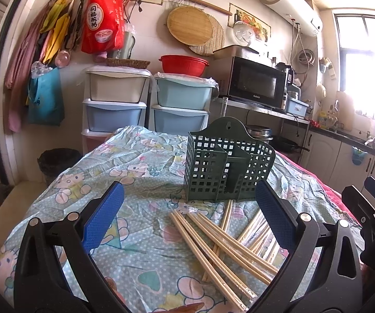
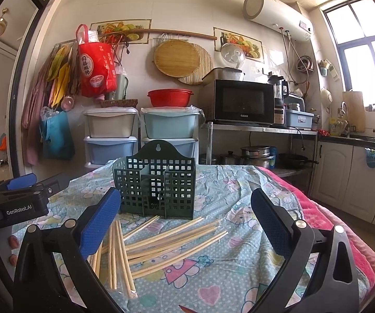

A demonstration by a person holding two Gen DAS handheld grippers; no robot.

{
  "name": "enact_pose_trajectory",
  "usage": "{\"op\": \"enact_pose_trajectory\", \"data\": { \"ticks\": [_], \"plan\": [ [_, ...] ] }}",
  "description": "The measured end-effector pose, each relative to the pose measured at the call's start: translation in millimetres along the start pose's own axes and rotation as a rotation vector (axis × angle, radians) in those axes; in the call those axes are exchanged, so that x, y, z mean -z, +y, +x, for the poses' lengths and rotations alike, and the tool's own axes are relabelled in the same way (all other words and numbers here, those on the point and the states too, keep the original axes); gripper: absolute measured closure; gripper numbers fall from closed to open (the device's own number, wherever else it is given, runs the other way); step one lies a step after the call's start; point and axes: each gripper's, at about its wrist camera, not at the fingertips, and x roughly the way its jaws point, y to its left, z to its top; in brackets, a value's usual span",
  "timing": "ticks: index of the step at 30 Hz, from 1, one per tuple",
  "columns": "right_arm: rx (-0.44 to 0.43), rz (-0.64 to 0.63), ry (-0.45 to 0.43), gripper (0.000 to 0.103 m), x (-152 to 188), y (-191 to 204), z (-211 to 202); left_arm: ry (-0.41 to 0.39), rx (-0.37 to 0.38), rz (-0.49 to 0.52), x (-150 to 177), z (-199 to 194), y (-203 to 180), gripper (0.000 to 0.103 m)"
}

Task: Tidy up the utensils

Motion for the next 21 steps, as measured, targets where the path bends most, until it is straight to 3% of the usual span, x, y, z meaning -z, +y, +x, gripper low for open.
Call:
{"op": "enact_pose_trajectory", "data": {
  "ticks": [21],
  "plan": [
    [-0.118, -0.040, 0.089, 0.006, -9, 11, 30, 0.055, -0.058, -0.089, -12, 16, 35, 0.010]
  ]
}}
